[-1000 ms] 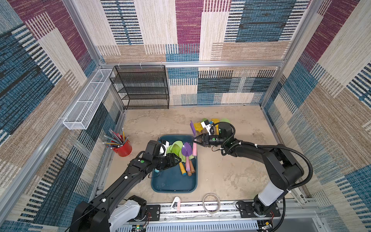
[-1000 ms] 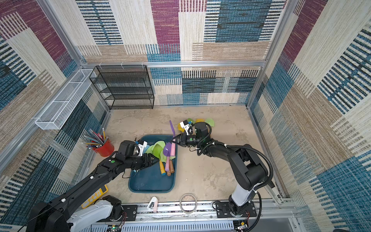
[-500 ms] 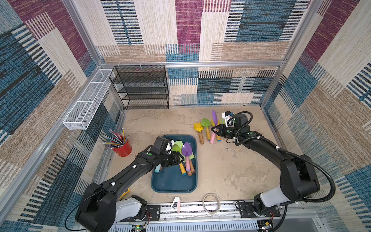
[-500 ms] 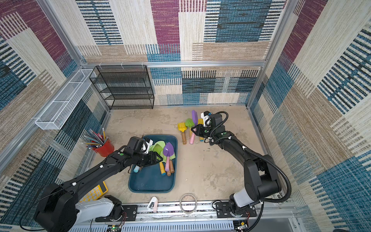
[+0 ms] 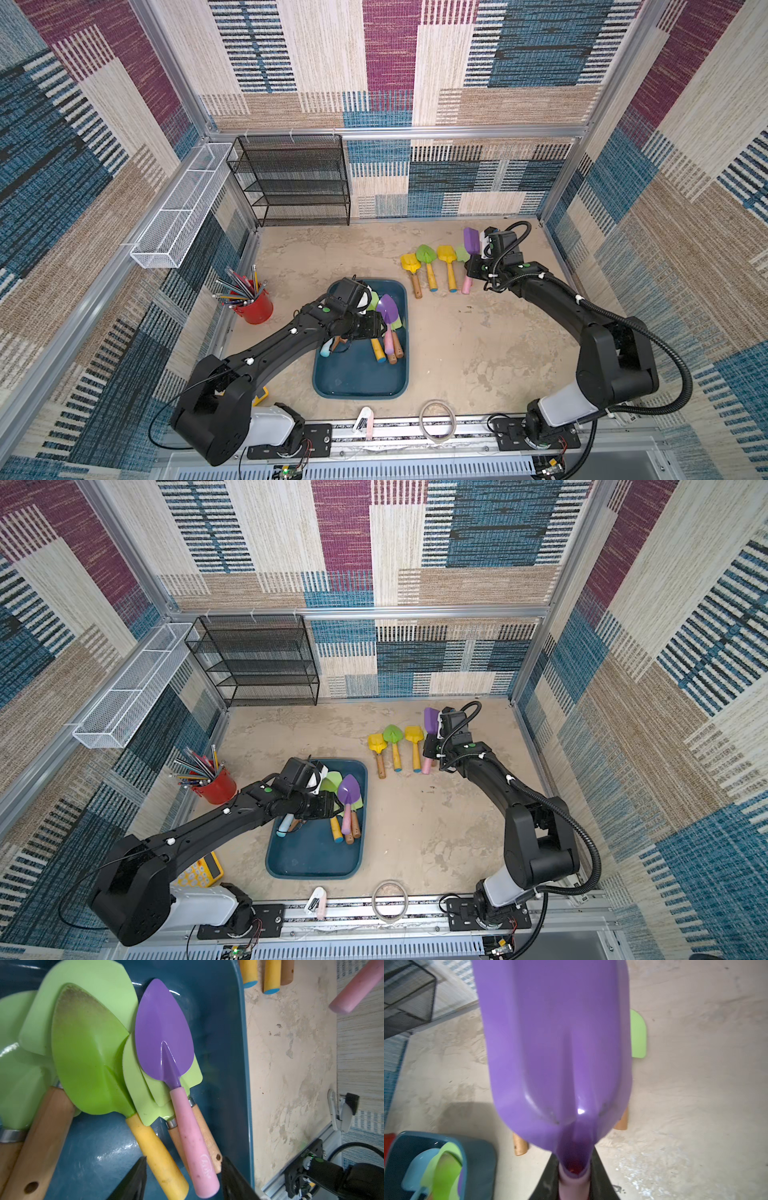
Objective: Take the shovel out of the storage box
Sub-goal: Place the shovel at the center of the board.
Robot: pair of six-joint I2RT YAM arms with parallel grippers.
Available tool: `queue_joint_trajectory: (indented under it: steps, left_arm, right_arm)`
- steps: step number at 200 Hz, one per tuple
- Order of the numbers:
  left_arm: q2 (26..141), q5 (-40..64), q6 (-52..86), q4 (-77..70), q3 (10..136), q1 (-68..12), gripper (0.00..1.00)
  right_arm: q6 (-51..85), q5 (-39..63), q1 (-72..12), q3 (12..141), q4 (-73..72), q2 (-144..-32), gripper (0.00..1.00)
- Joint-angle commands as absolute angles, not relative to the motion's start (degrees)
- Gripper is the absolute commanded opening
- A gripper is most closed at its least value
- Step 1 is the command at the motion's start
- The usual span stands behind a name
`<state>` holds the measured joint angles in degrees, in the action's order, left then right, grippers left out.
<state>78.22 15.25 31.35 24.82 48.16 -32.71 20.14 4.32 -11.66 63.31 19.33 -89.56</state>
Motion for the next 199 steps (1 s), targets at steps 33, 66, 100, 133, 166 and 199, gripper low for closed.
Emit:
queue_joint_trajectory:
  steps: [33, 66, 100, 133, 166, 199]
  left_arm:
    - [78.8, 14.6, 29.9, 26.0, 48.7, -34.1, 0.60]
    - [78.8, 14.6, 29.6, 25.9, 48.3, -34.4, 0.60]
    - [78.0, 14.8, 29.6, 26.2, 48.2, -34.4, 0.60]
    - [78.0, 14.8, 30.0, 25.9, 47.6, -34.5, 0.60]
    - [76.5, 14.7, 30.5, 25.8, 46.6, -34.5, 0.60]
    - [75.5, 14.1, 30.1, 26.9, 46.3, -34.5, 0.60]
  right_arm:
    - [17.7, -6.4, -10.3, 66.9, 21.2, -95.3, 0.20]
    - [17.1, -10.4, -9.4, 69.2, 21.2, -99.4, 0.20]
    - [16.8, -11.7, -7.7, 71.4, 20.1, -103.5, 0.20]
    - [16.2, -11.4, -6.4, 74.3, 20.3, -108.1, 0.20]
    - [16.1, -10.1, -4.4, 75.7, 19.2, -111.3, 0.20]
    - [16.3, -9.0, -3.9, 77.4, 18.6, -114.3, 0.20]
